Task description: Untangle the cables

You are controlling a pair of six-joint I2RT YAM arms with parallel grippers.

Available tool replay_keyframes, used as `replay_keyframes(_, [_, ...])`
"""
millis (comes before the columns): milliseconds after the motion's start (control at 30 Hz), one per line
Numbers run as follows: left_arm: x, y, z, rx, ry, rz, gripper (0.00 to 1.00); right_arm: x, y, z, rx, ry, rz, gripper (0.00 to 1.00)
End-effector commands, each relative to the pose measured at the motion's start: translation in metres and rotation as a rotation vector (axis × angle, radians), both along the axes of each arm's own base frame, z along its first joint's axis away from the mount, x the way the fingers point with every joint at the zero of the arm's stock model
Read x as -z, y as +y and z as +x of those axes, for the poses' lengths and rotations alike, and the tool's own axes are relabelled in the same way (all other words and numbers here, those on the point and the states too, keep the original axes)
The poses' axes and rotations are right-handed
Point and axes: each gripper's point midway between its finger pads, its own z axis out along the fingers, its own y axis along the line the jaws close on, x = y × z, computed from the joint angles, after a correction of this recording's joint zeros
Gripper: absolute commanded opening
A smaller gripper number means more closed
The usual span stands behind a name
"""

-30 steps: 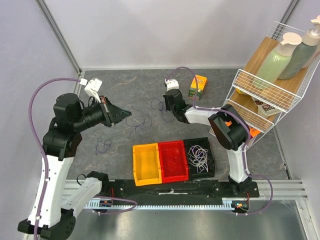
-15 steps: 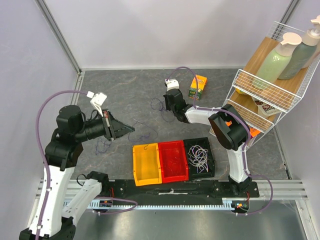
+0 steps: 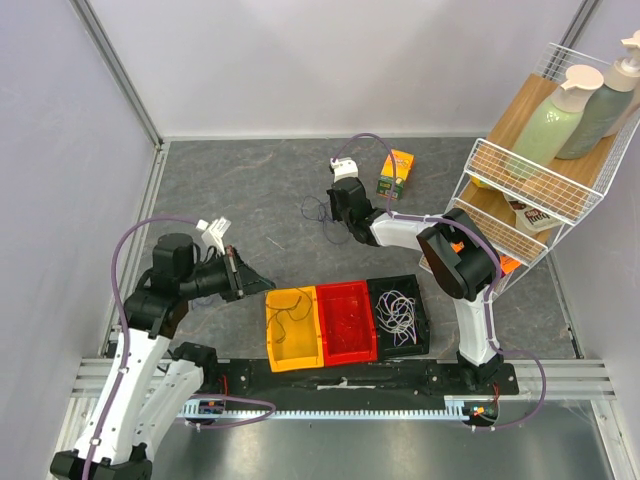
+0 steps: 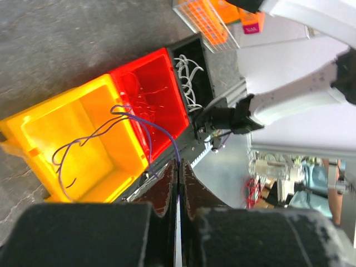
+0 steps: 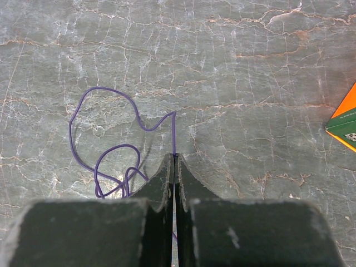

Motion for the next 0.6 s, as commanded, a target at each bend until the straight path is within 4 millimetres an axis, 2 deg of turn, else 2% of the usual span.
replay_keyframes(0, [0.024,0.014,0.02,-0.179,0.101,0.065,0.02,-0.027,0.002,0.004,0.0,-0.051,0.051,0.0])
replay_keyframes(133, [0.044,0.025,0.03,-0.308,0.155,0.126,0.02,-0.029,0.004,0.005,-0.003,-0.056,0.059,0.0])
replay_keyframes(267, [0.053,0.029,0.035,-0.359,0.153,0.166,0.02,-0.028,0.005,0.005,-0.005,-0.052,0.058,0.0])
replay_keyframes(333, [0.065,0.023,0.032,-0.345,0.178,0.179,0.02,-0.027,0.006,0.005,-0.007,-0.051,0.061,0.0])
replay_keyframes(467, [0.089,-0.004,0.016,-0.265,0.233,0.18,0.02,-0.027,0.007,0.005,-0.013,-0.049,0.063,0.0])
replay_keyframes(567, [0.103,-0.014,0.009,-0.259,0.244,0.231,0.01,-0.027,0.006,0.005,-0.013,-0.048,0.063,0.0])
